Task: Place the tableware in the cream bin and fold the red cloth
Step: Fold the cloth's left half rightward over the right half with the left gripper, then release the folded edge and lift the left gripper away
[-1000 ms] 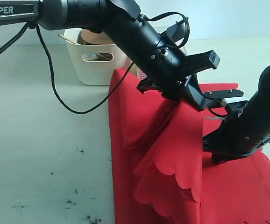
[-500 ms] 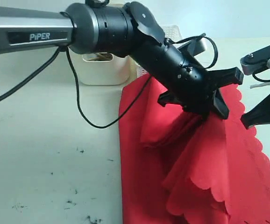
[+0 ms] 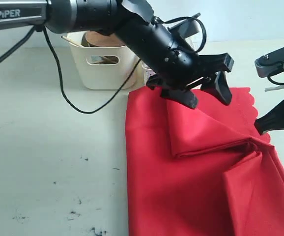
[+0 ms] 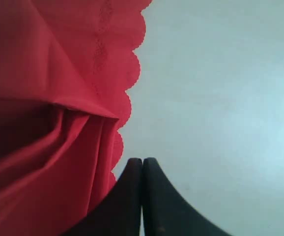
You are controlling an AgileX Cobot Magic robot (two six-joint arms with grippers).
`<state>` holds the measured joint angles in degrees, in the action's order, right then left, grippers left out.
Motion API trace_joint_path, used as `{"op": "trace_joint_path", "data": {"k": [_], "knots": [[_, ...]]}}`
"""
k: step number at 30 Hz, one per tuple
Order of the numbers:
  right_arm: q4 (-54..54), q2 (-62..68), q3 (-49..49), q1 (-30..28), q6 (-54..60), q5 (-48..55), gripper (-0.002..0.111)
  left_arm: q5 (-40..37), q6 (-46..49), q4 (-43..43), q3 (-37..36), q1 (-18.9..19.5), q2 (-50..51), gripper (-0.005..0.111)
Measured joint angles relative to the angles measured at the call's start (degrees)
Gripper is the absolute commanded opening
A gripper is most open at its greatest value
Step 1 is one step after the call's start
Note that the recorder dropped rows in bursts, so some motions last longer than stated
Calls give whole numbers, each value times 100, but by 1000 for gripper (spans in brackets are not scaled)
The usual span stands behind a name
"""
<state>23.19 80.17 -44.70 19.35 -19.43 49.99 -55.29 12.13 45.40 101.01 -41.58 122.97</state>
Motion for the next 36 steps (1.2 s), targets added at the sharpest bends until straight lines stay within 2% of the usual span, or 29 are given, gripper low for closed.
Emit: {"op": "trace_joint_path", "data": {"k": [8, 15, 20, 26, 36], "knots": [[-228, -316, 0, 0, -12, 0, 0, -553, -685, -1421, 9, 193, -73, 69], [-449, -841, 0, 0, -12, 10, 0, -484, -1025, -1519, 9, 220, 360, 69], [-582, -1609, 0, 0, -12, 10, 0, -84, -1213, -1454, 9, 220, 756, 69], [-621, -2458, 495, 0, -12, -249, 0, 229, -1073, -379, 9, 220, 1056, 69], [-678, -3063, 930, 0, -134, -455, 0, 445, 731, 3020, 9, 220, 1092, 69]]}}
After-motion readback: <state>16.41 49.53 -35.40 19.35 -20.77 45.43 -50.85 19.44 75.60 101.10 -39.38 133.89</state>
